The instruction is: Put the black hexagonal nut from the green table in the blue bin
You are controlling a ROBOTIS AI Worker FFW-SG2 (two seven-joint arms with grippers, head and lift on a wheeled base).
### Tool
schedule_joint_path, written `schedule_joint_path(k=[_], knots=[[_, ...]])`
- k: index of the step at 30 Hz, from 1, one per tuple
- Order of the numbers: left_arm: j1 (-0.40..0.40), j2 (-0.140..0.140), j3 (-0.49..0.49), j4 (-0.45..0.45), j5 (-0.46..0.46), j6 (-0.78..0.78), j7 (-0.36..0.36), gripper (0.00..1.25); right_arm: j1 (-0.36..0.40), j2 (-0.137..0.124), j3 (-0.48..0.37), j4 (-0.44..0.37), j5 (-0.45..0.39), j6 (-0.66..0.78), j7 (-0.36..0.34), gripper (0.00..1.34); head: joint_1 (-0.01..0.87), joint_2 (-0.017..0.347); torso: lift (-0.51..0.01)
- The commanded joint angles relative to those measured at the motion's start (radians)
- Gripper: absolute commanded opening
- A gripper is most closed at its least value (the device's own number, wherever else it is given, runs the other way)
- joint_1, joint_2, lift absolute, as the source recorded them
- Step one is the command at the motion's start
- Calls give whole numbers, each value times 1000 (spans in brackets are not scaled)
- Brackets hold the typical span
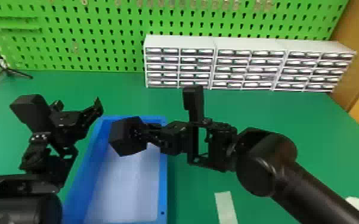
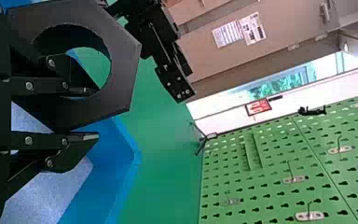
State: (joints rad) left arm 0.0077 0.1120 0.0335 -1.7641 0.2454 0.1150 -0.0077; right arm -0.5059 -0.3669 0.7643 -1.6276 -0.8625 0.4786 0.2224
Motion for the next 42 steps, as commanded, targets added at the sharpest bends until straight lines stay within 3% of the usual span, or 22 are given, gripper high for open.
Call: schedule_joint_path(k=[1,11,14,18,24,42], knots=[[0,0,-1,0,0,0,0,1117,-3,-1,4,0,-4,-1,0,296,692,8,-97],[-2,0,-3,0,0,2,0,1117,-6,-1,18,2,-6,-1,-1,338,692,8,-97],[-2,0,-3,0,0,0,0,1117,-6,0,18,3,-6,-1,-1,494,692,8,-97],[-2,0,-3,0,0,0,0,1117,-6,0,17,6,-6,0,-3,807,692,8,-97],[-2,0,-3,0,0,2,0,1117,-6,0,12,8,-6,5,-3,973,692,8,-97],[1,0,-1,0,0,2,0,1117,21,16,-37,6,26,15,-3,977,692,8,-97]])
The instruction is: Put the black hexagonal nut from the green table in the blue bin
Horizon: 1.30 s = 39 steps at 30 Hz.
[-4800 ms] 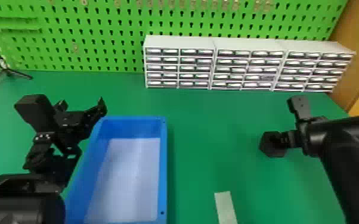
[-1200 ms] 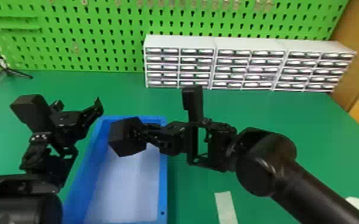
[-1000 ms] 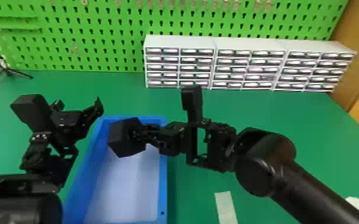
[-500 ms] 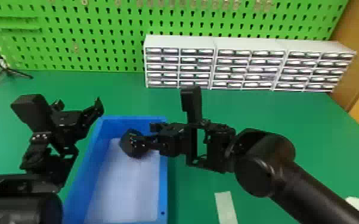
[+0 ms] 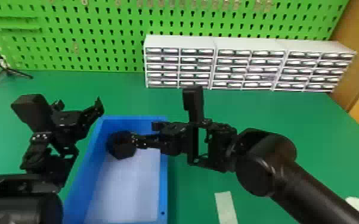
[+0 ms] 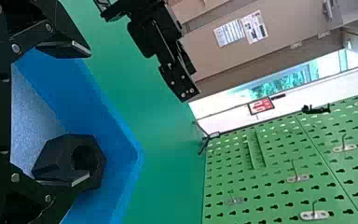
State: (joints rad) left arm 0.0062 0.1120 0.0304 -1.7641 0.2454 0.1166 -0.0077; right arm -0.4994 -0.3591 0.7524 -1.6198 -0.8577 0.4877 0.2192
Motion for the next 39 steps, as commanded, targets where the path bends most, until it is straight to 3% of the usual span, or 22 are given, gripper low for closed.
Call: schedule_joint_path(k=[1,11,24,39], knots=[[3,0,2,0,0,0,-2,1117,22,11,-36,-3,34,6,0,977,692,8,-97],[6,0,3,0,0,2,0,1117,116,35,-226,-41,218,46,0,979,692,8,-97],[5,0,5,0,-5,6,2,1117,271,154,-616,-54,348,118,-9,983,692,8,-97],[5,0,5,0,-6,8,5,1117,338,198,-869,-109,468,120,-9,986,692,8,-97]])
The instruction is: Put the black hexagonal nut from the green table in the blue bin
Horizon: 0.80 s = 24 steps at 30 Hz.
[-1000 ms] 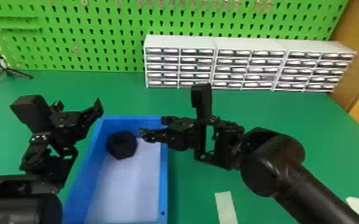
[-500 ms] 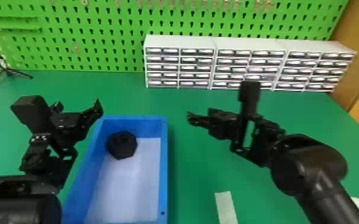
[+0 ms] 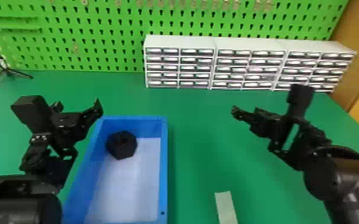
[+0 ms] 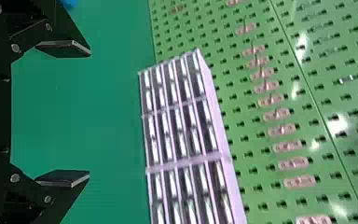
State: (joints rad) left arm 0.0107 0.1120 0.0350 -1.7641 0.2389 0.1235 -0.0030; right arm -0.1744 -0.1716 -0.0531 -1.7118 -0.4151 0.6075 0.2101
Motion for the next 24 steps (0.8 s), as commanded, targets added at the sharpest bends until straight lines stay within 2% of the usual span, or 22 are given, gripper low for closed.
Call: schedule_joint_path(k=[1,6,14,21,24], knots=[[0,0,0,0,0,-1,0,1117,16,12,-77,-20,30,0,0,989,692,8,-97],[0,0,2,0,0,-1,0,1117,27,26,-142,-35,41,0,0,1012,692,8,-97],[-5,0,2,0,0,-1,0,1117,53,30,-214,-40,19,-26,2,1052,692,8,-97],[-5,0,5,0,13,-1,0,1117,92,49,-275,-37,12,-104,2,1060,692,8,-97],[-5,0,3,0,16,-1,-2,1117,112,67,-309,-35,10,-118,2,1060,692,8,-97]])
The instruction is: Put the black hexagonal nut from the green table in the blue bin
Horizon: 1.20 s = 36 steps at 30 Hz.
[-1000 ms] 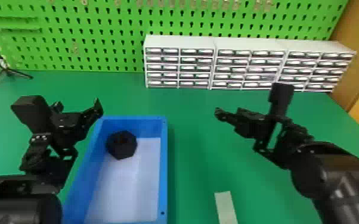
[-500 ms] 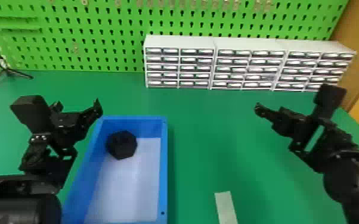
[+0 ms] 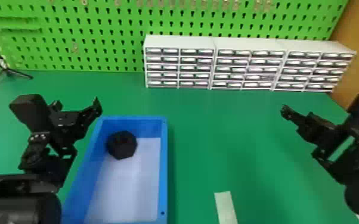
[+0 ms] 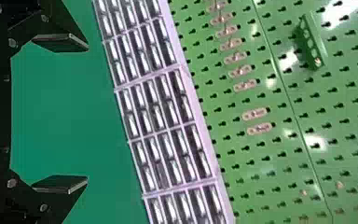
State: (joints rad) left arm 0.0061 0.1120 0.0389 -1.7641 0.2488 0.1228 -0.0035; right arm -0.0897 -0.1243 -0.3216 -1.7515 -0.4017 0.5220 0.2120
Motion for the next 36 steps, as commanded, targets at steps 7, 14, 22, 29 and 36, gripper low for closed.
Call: schedule_joint_path(k=[7,14,22,29,36], knots=[[2,0,-4,0,18,0,-1,1117,65,55,-94,6,-3,-62,0,1060,692,8,-97],[-1,0,-13,0,13,-2,-6,1117,84,95,-145,10,-11,-82,0,1060,692,8,-97],[-6,0,-19,0,-6,-2,-9,1118,96,109,-174,15,15,-112,0,1060,692,8,-97],[-6,0,-24,0,-11,-2,-9,1120,97,107,-178,24,21,-119,0,1060,692,8,-97],[-14,0,-21,0,-2,-2,-10,1121,90,103,-177,26,20,-119,0,1060,692,8,-97]])
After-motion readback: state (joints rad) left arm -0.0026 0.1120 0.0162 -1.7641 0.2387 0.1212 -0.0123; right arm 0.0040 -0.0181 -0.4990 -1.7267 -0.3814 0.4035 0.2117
